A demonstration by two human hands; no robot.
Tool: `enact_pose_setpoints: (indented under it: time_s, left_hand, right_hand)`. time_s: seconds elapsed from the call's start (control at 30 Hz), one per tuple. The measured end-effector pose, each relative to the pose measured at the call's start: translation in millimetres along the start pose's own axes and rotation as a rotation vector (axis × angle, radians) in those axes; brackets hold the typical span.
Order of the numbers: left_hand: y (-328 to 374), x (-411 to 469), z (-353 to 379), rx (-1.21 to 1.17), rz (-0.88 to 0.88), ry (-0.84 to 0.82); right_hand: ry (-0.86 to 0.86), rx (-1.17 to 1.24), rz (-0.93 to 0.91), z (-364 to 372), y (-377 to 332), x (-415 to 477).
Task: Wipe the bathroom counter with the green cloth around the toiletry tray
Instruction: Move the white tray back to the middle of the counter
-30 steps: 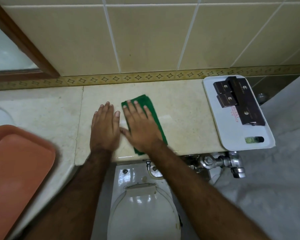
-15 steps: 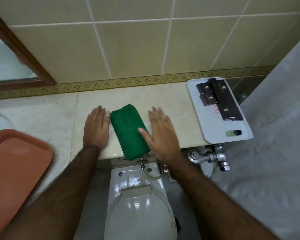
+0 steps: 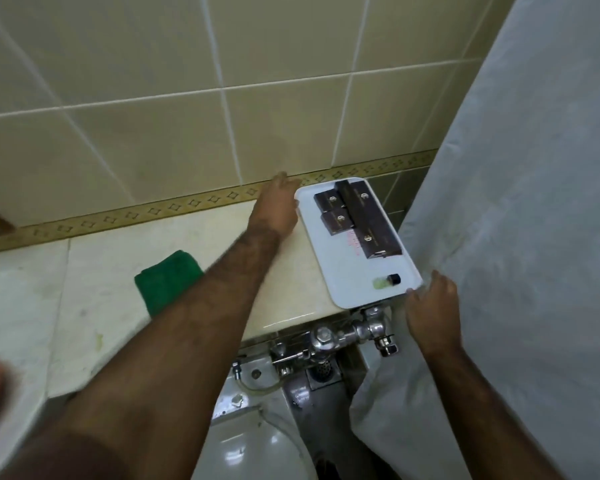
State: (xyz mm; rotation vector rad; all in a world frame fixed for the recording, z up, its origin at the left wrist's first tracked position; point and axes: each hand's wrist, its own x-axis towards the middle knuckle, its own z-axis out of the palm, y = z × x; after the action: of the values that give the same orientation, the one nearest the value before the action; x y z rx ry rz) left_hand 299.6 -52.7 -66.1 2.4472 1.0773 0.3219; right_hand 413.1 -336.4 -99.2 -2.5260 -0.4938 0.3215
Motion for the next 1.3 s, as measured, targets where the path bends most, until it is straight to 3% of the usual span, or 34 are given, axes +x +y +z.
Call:
enact_pose_setpoints:
  time_s: [0.23, 0.5, 0.73, 0.93, 1.3]
  left_hand:
    - [15.8, 55.0, 30.5, 0.177, -0.171, -0.015]
    - [15.9, 59.4, 47.5, 0.025, -0.364, 0.103]
    - [-0.7, 29.1, 30.0, -0.067, -0.399, 0.094]
    - [-44.1, -23.8, -3.6, -0.085, -0.503, 0.084]
    - [-130.6, -132.6, -82.8, -0.197, -0.748, 0.125]
  right_hand:
    - [0.041, 0.389, 0.17, 6.7, 24.2, 17.1]
    - [-0.007, 0.72, 0.353, 14.8, 21.7, 24.8]
    - [0.034, 0.556, 0.291, 6.0, 17.8, 30.7]
    - [0.057, 0.356, 0.123, 2.0, -3.2, 33.8]
    - [-0.162, 0.085, -0.197, 66.6, -130.7, 72.5]
